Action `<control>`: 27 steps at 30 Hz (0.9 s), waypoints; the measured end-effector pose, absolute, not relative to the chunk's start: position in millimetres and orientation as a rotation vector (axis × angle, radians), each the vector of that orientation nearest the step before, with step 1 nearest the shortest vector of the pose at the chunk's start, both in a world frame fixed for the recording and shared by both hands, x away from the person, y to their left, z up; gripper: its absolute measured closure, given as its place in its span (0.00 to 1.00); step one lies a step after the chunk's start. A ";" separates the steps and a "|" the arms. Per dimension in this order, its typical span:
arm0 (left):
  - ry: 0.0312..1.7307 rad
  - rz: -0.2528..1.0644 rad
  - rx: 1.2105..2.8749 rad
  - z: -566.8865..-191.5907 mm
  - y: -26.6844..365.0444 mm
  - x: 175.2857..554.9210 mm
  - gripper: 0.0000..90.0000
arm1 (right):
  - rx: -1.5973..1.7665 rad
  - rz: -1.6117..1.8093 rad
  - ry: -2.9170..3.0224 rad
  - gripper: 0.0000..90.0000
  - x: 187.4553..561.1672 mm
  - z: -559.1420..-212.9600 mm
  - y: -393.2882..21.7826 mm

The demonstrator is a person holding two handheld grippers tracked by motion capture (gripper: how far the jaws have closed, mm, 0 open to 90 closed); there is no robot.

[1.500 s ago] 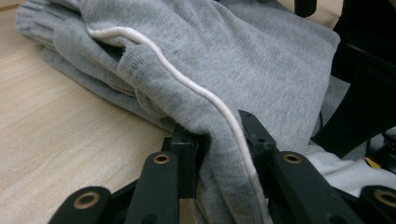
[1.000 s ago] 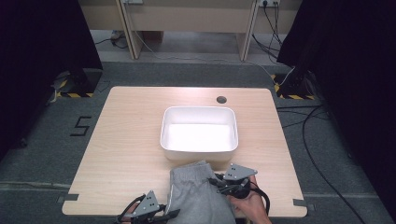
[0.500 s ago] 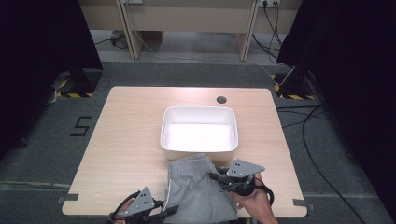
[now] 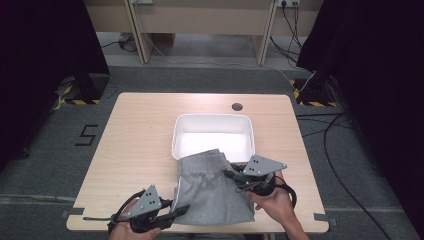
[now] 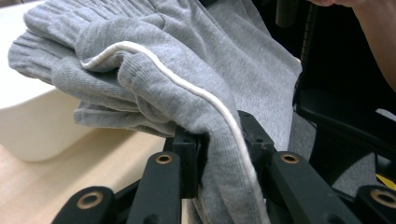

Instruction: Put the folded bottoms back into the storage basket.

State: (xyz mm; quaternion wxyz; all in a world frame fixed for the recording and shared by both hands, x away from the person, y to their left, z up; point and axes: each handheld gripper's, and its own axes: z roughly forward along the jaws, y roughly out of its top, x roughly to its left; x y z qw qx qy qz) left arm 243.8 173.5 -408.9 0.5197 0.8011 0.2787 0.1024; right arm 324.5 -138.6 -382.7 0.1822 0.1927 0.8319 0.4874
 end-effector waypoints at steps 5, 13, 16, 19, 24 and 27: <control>0.670 0.248 1.910 -401.0 175.2 254.0 0.80 | 0.535 1.374 2.344 0.88 333.6 -371.5 -137.0; 0.686 0.240 1.900 -388.0 176.0 279.1 0.80 | 0.531 1.355 2.349 0.88 357.4 -357.8 -134.6; 0.687 0.237 1.902 -385.9 175.3 282.8 0.80 | 0.539 1.353 2.357 0.88 361.5 -356.4 -134.5; 0.690 0.235 1.899 -381.3 173.7 290.3 0.80 | 0.548 1.355 2.361 0.88 369.6 -353.4 -134.4; 0.688 0.250 1.907 -374.9 171.9 299.5 0.80 | 0.551 1.353 2.359 0.88 379.6 -347.9 -133.4; 0.693 0.248 1.912 -371.8 170.5 306.9 0.80 | 0.560 1.348 2.368 0.88 387.0 -345.1 -133.4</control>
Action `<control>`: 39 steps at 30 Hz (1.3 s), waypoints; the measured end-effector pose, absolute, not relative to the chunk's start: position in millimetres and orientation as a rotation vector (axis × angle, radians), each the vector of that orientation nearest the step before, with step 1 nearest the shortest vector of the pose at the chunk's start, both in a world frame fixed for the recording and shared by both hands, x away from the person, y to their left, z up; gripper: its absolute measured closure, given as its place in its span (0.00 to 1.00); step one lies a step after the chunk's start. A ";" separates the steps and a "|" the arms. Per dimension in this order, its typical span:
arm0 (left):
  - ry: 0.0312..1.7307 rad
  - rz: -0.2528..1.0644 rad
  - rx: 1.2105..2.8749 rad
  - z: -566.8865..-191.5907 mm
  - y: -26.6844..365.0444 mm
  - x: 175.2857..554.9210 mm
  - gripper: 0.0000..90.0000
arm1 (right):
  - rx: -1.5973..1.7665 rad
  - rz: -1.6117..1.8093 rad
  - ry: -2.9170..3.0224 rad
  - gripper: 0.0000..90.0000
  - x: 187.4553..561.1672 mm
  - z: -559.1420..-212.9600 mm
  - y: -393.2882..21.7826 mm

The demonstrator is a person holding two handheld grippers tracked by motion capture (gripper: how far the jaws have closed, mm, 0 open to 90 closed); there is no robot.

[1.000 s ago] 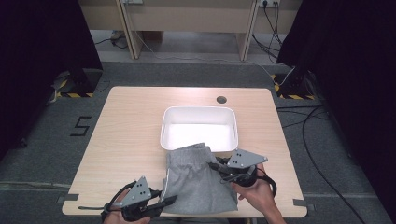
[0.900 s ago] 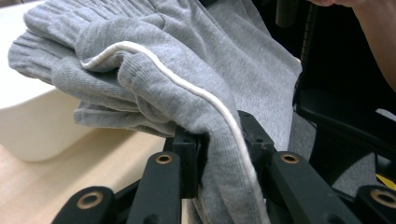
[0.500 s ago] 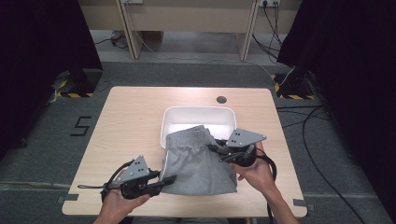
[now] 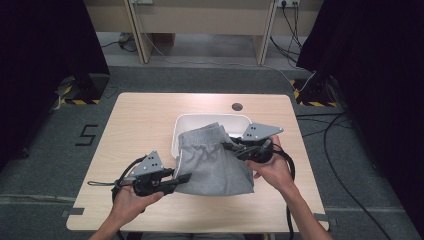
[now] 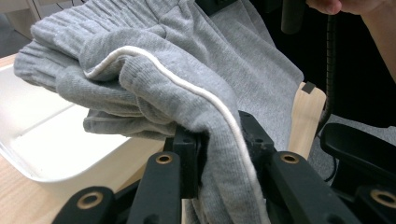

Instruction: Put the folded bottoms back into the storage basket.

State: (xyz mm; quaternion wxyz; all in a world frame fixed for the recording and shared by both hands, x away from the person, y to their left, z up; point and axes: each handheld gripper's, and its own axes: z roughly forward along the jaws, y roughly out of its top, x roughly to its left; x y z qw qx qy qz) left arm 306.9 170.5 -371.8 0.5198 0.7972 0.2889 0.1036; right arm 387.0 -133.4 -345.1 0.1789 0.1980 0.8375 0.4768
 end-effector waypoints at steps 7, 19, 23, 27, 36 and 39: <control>0.714 0.244 1.909 -368.6 165.5 327.3 0.80 | 0.578 1.321 2.372 0.88 404.5 -338.9 -133.9; 0.761 0.236 1.899 -366.4 160.1 360.1 0.80 | 0.623 1.311 2.376 0.88 439.2 -335.2 -135.7; 0.777 0.214 1.888 -366.7 159.6 368.2 0.80 | 0.642 1.305 2.380 0.88 447.7 -335.8 -136.4; 0.797 0.208 1.889 -366.8 158.4 379.6 0.80 | 0.658 1.310 2.392 0.88 461.6 -336.1 -135.0; 0.838 0.189 1.880 -372.0 156.5 399.8 0.80 | 0.699 1.297 2.397 0.88 480.2 -340.7 -134.6; 0.861 0.186 1.878 -374.8 155.9 408.7 0.80 | 0.713 1.288 2.409 0.88 489.7 -344.3 -133.7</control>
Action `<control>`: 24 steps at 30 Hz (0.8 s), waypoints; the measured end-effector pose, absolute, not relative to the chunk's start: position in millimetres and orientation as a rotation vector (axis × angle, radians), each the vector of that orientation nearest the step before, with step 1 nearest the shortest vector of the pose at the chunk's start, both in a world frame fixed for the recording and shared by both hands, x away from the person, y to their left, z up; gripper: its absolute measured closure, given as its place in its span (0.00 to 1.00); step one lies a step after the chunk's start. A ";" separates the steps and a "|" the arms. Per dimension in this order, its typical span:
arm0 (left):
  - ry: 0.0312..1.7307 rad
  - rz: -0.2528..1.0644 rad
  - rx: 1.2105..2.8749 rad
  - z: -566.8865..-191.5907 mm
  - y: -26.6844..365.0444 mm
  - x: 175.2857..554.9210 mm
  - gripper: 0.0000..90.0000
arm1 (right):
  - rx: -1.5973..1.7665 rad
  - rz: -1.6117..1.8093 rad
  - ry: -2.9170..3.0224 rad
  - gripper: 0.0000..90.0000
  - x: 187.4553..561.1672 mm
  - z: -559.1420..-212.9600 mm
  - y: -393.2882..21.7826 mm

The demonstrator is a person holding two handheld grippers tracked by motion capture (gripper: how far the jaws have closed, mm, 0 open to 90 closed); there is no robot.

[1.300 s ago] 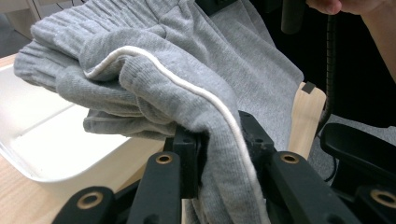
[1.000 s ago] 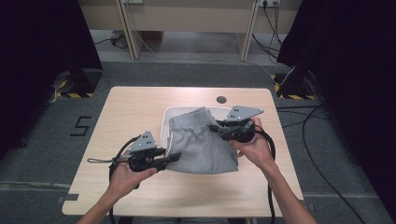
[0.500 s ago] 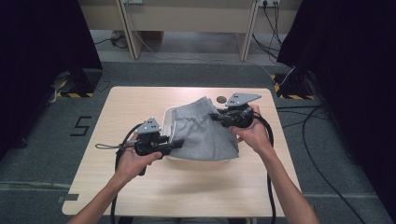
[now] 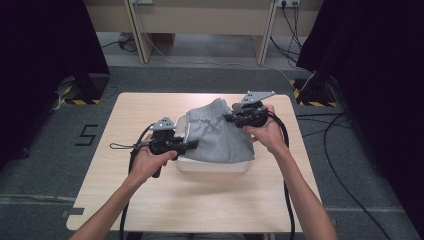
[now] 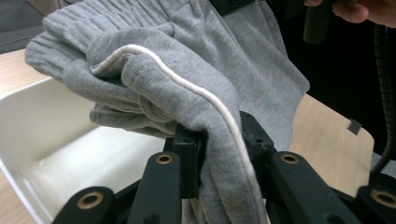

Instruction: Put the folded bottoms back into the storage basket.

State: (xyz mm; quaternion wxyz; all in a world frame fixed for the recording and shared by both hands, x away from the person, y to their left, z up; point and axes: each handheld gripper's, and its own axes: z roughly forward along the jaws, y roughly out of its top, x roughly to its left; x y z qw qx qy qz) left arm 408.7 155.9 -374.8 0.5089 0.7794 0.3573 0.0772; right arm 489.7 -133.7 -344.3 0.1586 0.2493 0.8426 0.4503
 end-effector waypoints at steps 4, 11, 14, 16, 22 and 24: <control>0.882 0.186 1.873 -379.6 155.9 417.5 0.80 | 0.720 1.298 2.408 0.88 499.0 -347.5 -133.2; 0.907 0.190 1.892 -390.2 153.8 425.6 0.80 | 0.742 1.263 2.427 0.88 508.8 -358.6 -131.0; 0.916 0.211 1.913 -396.7 152.2 428.2 0.80 | 0.754 1.243 2.438 0.87 513.3 -364.3 -128.4; 0.919 0.212 1.915 -399.9 151.8 429.4 0.80 | 0.757 1.229 2.445 0.87 514.6 -367.3 -126.5; 0.939 0.211 1.930 -410.8 151.3 433.0 0.80 | 0.769 1.190 2.469 0.87 517.9 -376.6 -120.6; 0.946 0.205 1.933 -415.4 151.6 433.6 0.80 | 0.762 1.181 2.473 0.87 518.4 -378.7 -119.6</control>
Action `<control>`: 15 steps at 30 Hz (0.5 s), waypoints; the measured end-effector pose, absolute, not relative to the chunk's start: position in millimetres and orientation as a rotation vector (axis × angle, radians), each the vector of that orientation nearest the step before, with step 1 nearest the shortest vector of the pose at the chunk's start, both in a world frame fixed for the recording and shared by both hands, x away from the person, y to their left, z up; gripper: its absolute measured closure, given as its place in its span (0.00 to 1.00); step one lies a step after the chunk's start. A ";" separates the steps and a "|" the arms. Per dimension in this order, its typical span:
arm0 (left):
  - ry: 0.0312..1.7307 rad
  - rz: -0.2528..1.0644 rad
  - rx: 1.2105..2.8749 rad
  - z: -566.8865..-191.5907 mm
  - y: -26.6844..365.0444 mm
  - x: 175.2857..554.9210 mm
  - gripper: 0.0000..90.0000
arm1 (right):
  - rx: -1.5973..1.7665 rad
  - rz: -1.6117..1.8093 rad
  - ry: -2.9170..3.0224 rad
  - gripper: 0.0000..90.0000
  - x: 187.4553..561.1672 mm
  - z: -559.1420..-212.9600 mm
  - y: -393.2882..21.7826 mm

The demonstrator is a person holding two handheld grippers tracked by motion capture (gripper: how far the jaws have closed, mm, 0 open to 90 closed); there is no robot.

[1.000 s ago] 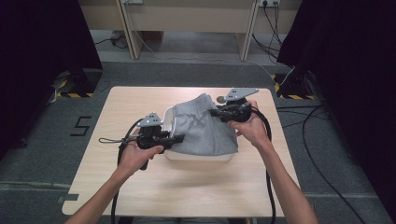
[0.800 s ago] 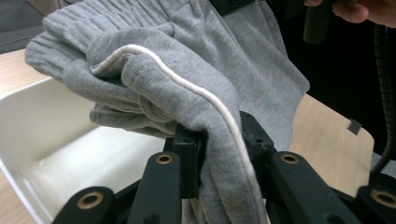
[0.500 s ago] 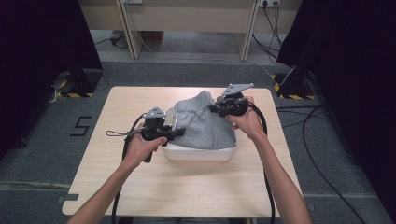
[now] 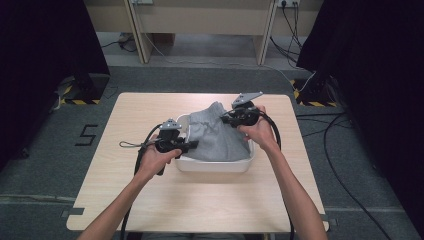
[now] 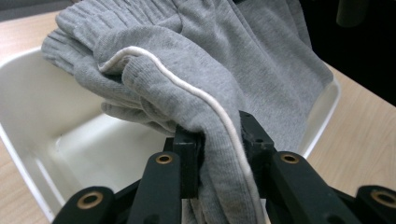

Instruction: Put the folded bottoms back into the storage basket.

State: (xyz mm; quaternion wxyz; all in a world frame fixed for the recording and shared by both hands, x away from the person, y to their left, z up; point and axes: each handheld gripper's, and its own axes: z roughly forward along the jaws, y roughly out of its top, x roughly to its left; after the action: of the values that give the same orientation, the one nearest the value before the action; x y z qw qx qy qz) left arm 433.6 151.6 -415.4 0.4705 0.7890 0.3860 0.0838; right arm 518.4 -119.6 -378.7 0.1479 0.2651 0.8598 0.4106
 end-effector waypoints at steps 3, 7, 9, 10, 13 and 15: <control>0.951 0.211 1.953 -420.6 151.6 433.5 0.80 | 0.772 1.167 2.484 0.87 519.5 -386.3 -117.6; 0.960 0.212 1.971 -426.3 150.9 434.7 0.80 | 0.795 1.171 2.495 0.87 520.6 -397.2 -116.4; 0.964 0.209 1.976 -429.0 150.3 436.3 0.80 | 0.796 1.159 2.499 0.87 521.6 -400.2 -115.7; 0.964 0.208 1.977 -429.8 150.1 436.9 0.80 | 0.803 1.154 2.500 0.87 521.8 -400.8 -115.4; 0.967 0.212 1.983 -431.1 149.5 437.5 0.80 | 0.813 1.141 2.503 0.87 522.4 -402.1 -115.0; 0.968 0.224 1.994 -432.5 148.7 437.8 0.79 | 0.834 1.130 2.504 0.87 522.9 -405.1 -114.8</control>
State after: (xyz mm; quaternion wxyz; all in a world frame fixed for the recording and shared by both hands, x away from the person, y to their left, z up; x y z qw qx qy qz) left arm 437.8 148.7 -432.5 0.4413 0.8032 0.3898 0.0903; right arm 522.9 -114.8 -405.1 0.1351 0.2877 0.8642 0.3901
